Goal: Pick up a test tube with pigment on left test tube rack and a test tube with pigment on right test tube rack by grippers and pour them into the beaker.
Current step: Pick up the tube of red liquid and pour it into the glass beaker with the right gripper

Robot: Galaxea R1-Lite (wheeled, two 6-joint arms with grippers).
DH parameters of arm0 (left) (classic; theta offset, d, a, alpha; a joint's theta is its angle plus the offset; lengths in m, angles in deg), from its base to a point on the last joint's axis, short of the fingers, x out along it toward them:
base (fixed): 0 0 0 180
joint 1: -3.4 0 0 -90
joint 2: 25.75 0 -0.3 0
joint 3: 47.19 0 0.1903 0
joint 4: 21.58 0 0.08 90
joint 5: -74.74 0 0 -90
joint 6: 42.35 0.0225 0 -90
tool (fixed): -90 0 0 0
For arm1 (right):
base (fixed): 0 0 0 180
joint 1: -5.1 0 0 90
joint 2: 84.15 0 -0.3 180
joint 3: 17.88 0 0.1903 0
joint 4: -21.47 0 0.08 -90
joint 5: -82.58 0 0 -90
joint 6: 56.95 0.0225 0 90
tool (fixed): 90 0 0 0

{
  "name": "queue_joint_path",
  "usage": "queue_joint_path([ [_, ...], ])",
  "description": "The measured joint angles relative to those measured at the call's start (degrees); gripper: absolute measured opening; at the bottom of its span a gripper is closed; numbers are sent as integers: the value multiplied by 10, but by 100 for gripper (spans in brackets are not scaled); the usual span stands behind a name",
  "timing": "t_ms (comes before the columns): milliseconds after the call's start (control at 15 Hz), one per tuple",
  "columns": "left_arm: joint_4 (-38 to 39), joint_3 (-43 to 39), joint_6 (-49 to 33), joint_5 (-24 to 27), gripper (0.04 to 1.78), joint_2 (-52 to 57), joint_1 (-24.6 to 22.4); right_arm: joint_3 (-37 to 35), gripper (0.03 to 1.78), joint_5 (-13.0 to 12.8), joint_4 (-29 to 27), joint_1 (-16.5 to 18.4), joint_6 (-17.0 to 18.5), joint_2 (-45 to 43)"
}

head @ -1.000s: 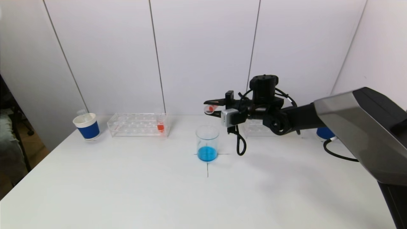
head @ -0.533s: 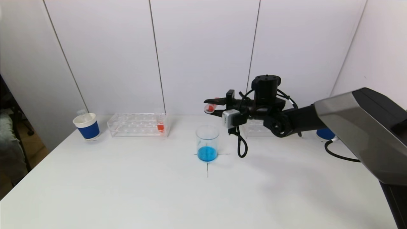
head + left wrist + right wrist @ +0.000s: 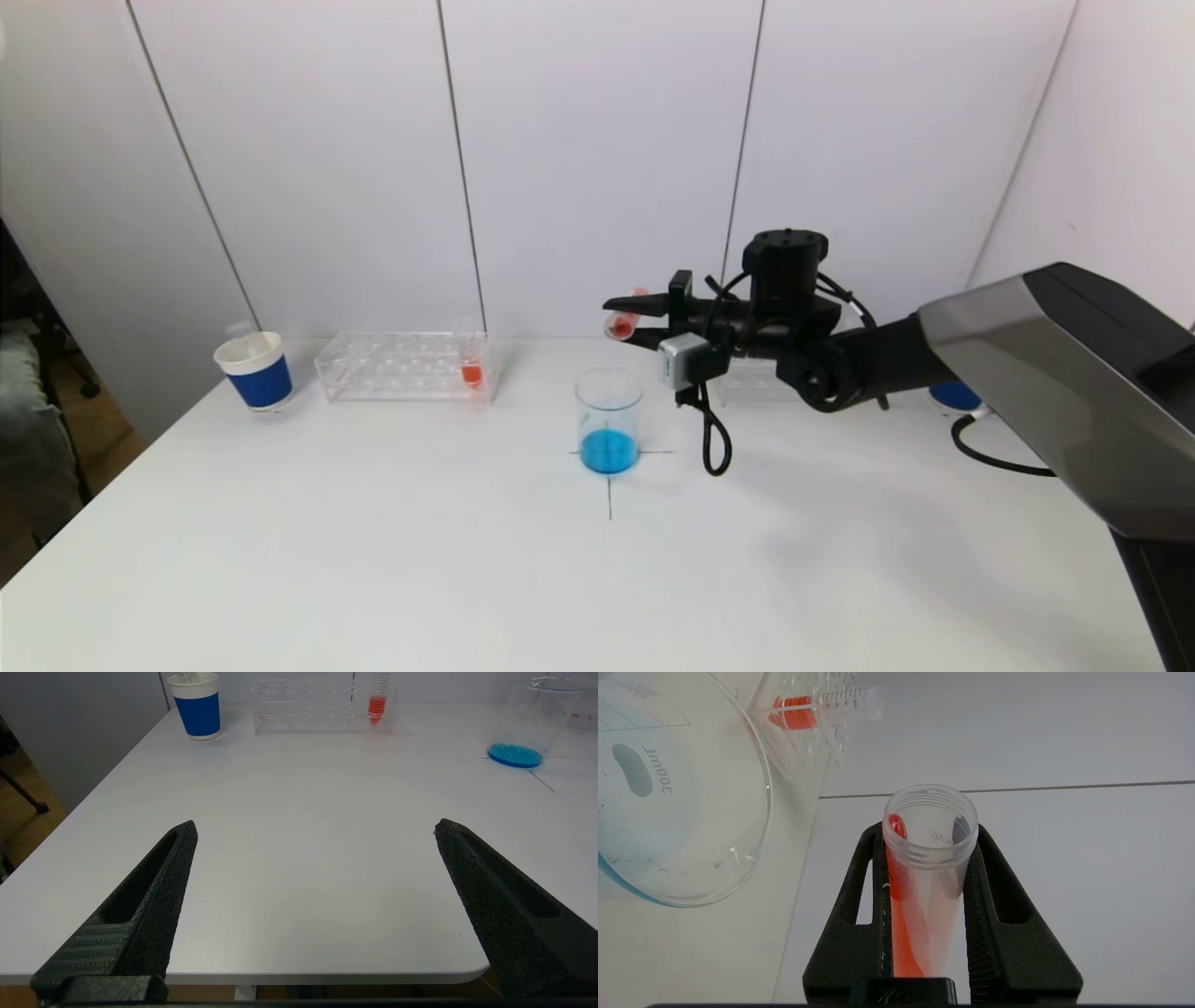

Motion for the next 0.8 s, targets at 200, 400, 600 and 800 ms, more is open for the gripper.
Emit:
queue_joint_path([
  [200, 0, 0, 0, 0, 177, 0, 0, 1, 49, -1, 9, 0, -14, 4],
  [400, 0, 0, 0, 0, 177, 0, 0, 4, 49, -4, 12, 0, -30, 7],
  [600, 0, 0, 0, 0, 177, 0, 0, 4, 49, -8, 46, 0, -40, 13],
  [800, 0, 0, 0, 0, 177, 0, 0, 5, 49, -10, 55, 0, -46, 19],
])
